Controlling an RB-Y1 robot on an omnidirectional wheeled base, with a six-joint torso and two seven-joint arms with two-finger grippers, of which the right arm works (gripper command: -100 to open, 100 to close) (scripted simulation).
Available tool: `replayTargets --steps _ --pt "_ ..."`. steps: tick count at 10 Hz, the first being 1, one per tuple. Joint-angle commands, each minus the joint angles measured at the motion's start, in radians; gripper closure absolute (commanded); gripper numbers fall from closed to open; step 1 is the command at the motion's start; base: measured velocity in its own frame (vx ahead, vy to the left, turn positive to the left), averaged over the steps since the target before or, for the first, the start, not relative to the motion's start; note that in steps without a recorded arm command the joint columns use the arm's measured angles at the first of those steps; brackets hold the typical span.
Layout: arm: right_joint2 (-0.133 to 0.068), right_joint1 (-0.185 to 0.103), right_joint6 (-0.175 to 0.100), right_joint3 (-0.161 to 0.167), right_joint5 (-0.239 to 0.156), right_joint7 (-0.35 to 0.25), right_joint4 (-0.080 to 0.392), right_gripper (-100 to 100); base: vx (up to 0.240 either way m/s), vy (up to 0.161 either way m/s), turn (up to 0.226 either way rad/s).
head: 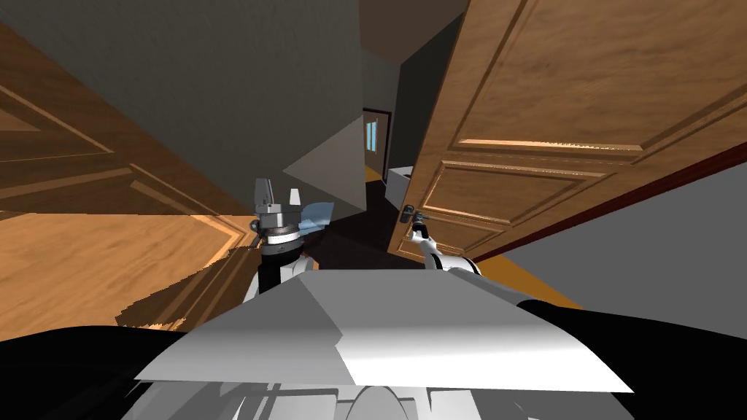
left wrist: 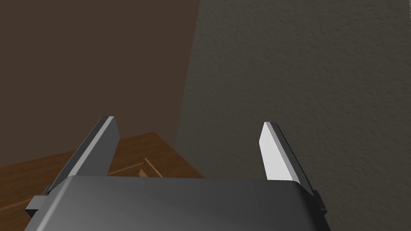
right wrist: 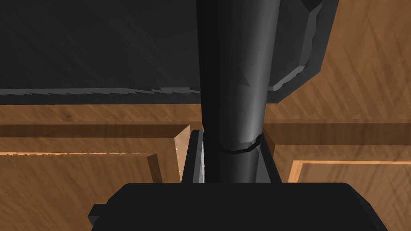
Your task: Push the door open
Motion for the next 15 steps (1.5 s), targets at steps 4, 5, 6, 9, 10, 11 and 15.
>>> replayTargets --steps 4,5,6,9,10,11,15 --pt "-0.031 -0.001 -0.015 -0.035 -0.016 0.007 0.018 100 0.163 0.069 -0.056" --pt "-0.04 0.002 -0.017 -0.049 -0.023 0.012 0.021 100 0.141 0.056 -0.043" --pt "-0.04 0.002 -0.017 -0.049 -0.023 0.012 0.021 100 0.123 0.053 -0.041" --pt "-0.059 0.008 -0.02 -0.08 -0.037 0.023 0.026 100 0.182 0.068 -0.063" --pt "-0.064 0.009 -0.021 -0.088 -0.041 0.026 0.028 100 0.213 0.071 -0.06" --pt "-0.068 0.011 -0.022 -0.095 -0.044 0.029 0.029 100 0.186 0.076 -0.051" --pt "-0.086 0.016 -0.026 -0.124 -0.058 0.04 0.034 100 0.168 0.077 -0.059"
